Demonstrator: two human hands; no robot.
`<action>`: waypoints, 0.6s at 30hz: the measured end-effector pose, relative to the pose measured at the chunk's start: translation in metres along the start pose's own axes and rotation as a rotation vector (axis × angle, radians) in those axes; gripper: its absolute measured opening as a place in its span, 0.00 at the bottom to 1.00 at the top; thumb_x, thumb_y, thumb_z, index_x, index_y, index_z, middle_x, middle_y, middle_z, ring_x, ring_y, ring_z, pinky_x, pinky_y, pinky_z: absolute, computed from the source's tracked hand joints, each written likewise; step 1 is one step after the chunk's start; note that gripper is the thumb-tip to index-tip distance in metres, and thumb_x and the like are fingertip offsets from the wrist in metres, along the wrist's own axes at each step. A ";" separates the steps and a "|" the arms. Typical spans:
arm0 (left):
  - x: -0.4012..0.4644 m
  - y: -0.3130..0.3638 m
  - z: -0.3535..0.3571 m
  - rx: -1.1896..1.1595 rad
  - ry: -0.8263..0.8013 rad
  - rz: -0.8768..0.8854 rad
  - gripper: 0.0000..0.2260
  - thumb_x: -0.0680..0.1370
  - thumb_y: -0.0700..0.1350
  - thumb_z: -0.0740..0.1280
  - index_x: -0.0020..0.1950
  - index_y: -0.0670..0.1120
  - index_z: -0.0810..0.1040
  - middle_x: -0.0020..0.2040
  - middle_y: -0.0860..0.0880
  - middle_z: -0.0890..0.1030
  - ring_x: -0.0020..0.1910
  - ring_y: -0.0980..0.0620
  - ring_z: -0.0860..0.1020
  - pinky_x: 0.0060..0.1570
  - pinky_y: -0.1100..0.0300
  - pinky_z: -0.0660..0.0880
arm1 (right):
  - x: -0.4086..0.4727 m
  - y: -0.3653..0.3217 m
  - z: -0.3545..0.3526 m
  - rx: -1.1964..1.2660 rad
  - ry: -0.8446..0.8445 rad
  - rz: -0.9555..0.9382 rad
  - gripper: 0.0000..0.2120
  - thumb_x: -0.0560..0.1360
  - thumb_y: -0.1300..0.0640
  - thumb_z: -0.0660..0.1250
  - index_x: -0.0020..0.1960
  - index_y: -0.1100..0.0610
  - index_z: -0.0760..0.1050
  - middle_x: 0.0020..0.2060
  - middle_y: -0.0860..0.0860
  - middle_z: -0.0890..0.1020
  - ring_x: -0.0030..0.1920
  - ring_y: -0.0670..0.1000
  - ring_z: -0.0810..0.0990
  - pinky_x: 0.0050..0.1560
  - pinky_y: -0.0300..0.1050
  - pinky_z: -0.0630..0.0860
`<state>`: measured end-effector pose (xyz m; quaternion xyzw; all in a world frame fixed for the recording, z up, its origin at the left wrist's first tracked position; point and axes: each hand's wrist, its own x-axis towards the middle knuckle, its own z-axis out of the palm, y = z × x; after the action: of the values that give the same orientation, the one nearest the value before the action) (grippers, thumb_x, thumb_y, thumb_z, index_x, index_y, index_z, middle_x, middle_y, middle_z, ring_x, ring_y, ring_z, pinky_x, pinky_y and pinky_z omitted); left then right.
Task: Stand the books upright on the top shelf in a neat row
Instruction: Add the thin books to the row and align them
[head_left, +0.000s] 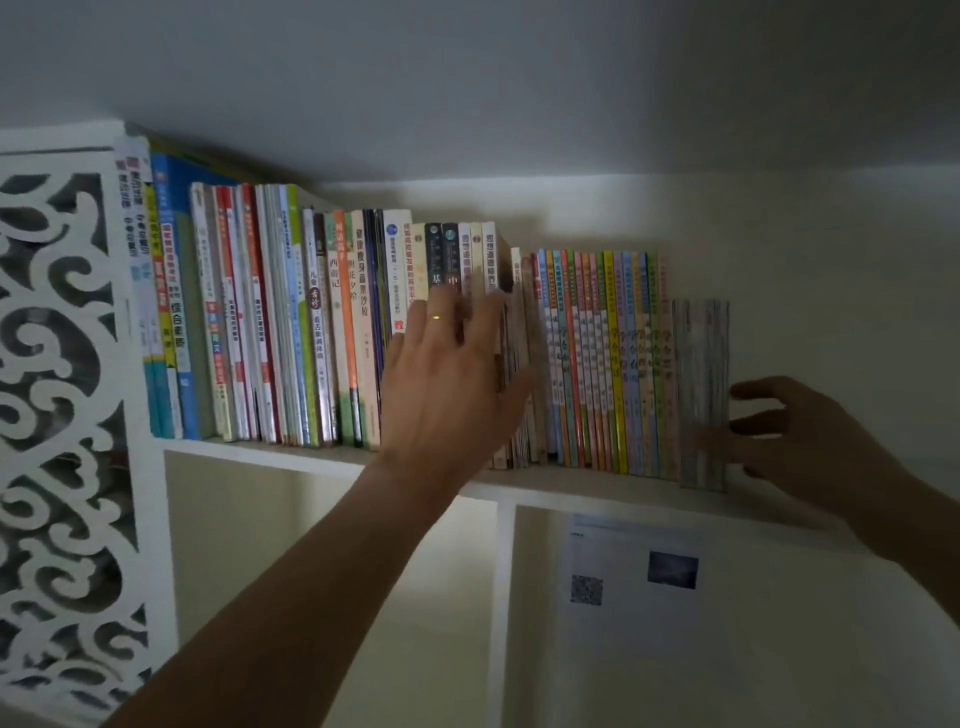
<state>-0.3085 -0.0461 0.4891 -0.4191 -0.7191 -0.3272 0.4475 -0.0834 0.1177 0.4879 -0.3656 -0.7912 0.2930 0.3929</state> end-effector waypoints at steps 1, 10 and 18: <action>0.008 0.006 0.000 0.011 0.020 -0.014 0.30 0.79 0.63 0.65 0.78 0.51 0.66 0.68 0.44 0.71 0.65 0.46 0.72 0.62 0.47 0.75 | 0.002 -0.005 0.000 0.004 0.059 -0.017 0.54 0.54 0.30 0.74 0.75 0.50 0.64 0.55 0.51 0.81 0.54 0.56 0.81 0.57 0.53 0.76; 0.015 0.035 0.018 0.197 -0.034 -0.066 0.32 0.83 0.57 0.61 0.82 0.43 0.58 0.72 0.38 0.68 0.68 0.39 0.72 0.63 0.41 0.74 | 0.064 -0.089 -0.007 -0.295 0.316 -0.880 0.27 0.73 0.37 0.69 0.66 0.50 0.75 0.64 0.51 0.77 0.63 0.55 0.76 0.61 0.53 0.75; 0.018 0.047 0.020 0.063 0.001 -0.157 0.28 0.84 0.47 0.62 0.82 0.48 0.57 0.64 0.42 0.68 0.58 0.45 0.72 0.53 0.51 0.77 | 0.128 -0.159 0.010 -0.279 -0.483 -1.062 0.21 0.76 0.53 0.74 0.68 0.46 0.79 0.68 0.40 0.78 0.64 0.39 0.78 0.71 0.53 0.74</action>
<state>-0.2782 -0.0034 0.5024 -0.3469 -0.7595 -0.3386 0.4338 -0.2012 0.1305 0.6544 0.1088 -0.9636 0.0249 0.2429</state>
